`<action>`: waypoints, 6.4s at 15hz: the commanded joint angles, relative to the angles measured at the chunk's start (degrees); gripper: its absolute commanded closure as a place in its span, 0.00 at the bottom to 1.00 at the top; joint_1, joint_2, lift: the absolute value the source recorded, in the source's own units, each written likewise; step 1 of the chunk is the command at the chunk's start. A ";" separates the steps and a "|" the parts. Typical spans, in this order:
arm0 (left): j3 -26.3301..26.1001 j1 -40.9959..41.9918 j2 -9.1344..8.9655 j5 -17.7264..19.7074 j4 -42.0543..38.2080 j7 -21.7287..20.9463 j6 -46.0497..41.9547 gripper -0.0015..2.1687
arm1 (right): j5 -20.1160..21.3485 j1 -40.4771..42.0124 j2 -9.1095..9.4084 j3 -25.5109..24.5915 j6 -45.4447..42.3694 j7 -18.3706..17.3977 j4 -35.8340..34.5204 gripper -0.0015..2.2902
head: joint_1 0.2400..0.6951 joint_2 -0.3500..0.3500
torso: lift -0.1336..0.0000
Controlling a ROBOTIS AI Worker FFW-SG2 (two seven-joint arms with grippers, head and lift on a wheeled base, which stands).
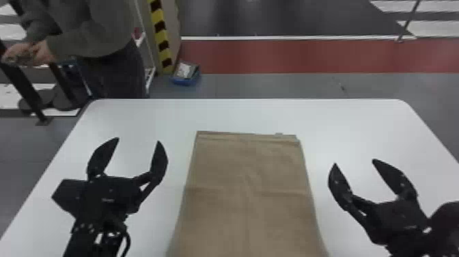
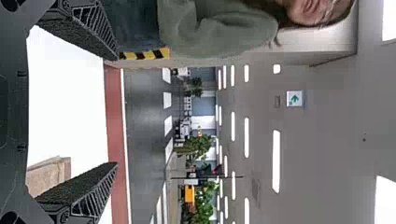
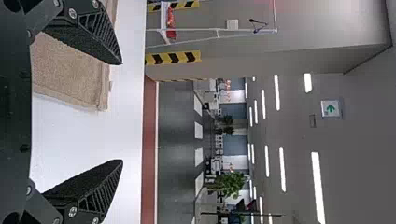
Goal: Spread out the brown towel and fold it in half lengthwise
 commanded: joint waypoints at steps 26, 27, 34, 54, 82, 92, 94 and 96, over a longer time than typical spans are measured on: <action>-10.10 -29.28 -0.26 3.05 28.39 -8.62 26.67 0.30 | 3.28 -1.39 -1.56 -0.83 1.05 0.66 1.98 0.06 | 1.00 0.36 | 0.07; -10.10 -29.20 -0.35 2.87 28.65 -8.27 26.67 0.30 | 3.28 -1.39 -1.47 -0.65 1.05 0.66 1.98 0.06 | 1.00 0.36 | 0.07; -9.92 -29.20 -0.26 2.52 29.27 -8.62 26.67 0.30 | 3.19 -1.39 -1.47 -0.48 1.05 0.66 2.16 0.06 | 1.00 0.37 | 0.07; -9.92 -25.24 -0.26 2.61 24.35 -8.00 24.91 0.38 | 2.84 -1.21 -1.56 -0.30 2.63 0.66 2.24 0.06 | 1.00 0.37 | 0.07; -15.28 -9.86 0.44 1.73 -2.20 -15.21 42.31 0.46 | 2.31 0.55 -1.12 0.23 1.22 0.84 2.24 0.06 | 1.00 0.20 | 0.07; -13.00 -3.80 0.71 1.73 -10.11 -13.98 35.46 0.23 | 2.75 0.64 -1.21 0.40 1.92 0.92 2.07 0.06 | 1.00 0.20 | 0.07; -15.10 -4.50 0.79 0.76 -8.26 -13.89 32.47 0.23 | 3.02 0.99 -1.21 0.58 2.80 0.84 2.07 0.06 | 1.00 0.20 | 0.07; -17.48 -6.52 0.71 -0.12 -5.36 -13.10 32.47 0.23 | 3.28 0.81 -0.86 0.67 5.62 0.75 2.24 0.06 | 1.00 0.18 | 0.07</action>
